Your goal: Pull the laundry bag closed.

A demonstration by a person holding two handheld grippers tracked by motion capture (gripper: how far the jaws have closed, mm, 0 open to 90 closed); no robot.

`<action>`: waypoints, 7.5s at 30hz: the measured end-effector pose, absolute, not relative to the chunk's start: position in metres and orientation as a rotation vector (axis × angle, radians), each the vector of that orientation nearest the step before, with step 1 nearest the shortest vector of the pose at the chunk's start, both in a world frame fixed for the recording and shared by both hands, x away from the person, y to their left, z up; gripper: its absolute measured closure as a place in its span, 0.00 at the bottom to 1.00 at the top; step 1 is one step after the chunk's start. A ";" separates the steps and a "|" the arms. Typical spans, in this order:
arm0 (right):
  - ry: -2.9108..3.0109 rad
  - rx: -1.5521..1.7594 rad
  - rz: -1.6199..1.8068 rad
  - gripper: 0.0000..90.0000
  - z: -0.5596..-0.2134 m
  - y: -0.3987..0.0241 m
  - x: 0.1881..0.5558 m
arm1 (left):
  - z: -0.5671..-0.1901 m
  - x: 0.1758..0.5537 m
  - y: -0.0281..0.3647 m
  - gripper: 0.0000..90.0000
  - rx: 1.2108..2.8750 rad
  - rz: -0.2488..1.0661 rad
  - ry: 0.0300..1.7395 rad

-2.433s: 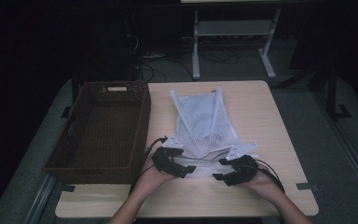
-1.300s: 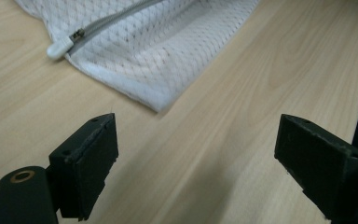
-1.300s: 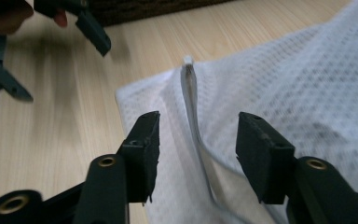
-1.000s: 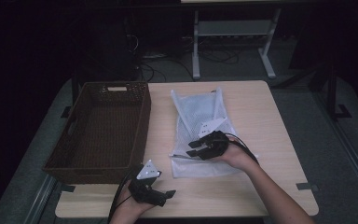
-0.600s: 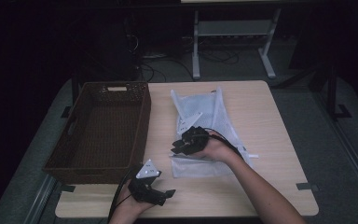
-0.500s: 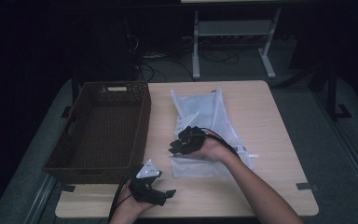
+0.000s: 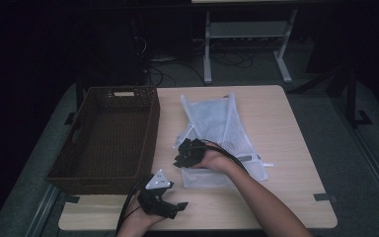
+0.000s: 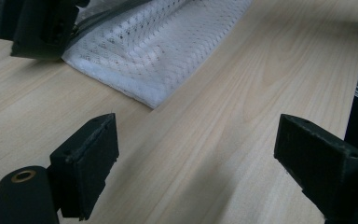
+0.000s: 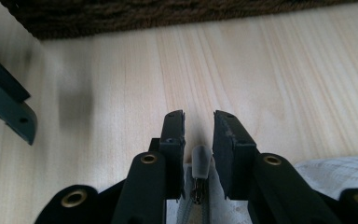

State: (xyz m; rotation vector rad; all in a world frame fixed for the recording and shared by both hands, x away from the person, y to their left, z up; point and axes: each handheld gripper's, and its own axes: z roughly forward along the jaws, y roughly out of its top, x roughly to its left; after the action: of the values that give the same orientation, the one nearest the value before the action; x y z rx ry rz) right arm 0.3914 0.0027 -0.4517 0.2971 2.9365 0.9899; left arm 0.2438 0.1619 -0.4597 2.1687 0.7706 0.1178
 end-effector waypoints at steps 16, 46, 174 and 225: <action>2.909 0.327 1.009 0.89 -0.443 -0.005 0.389 | -0.459 0.245 0.165 0.15 2.155 0.113 0.784; 2.895 0.388 1.083 0.58 -0.449 -0.075 0.378 | -0.462 0.246 0.165 0.15 2.153 0.096 0.797; 2.786 0.472 1.403 0.96 -0.431 -0.099 0.331 | -0.448 0.303 0.129 0.97 2.073 0.150 0.715; 2.739 0.525 1.336 0.96 -0.433 -0.112 0.330 | -0.449 0.304 0.137 0.97 2.029 0.126 0.778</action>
State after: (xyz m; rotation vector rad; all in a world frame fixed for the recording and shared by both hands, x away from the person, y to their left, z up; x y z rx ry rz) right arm 0.3296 -0.1117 -0.4333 0.5246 2.7391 1.3363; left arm 0.3041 0.1366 -0.4486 2.0290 0.7777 0.1264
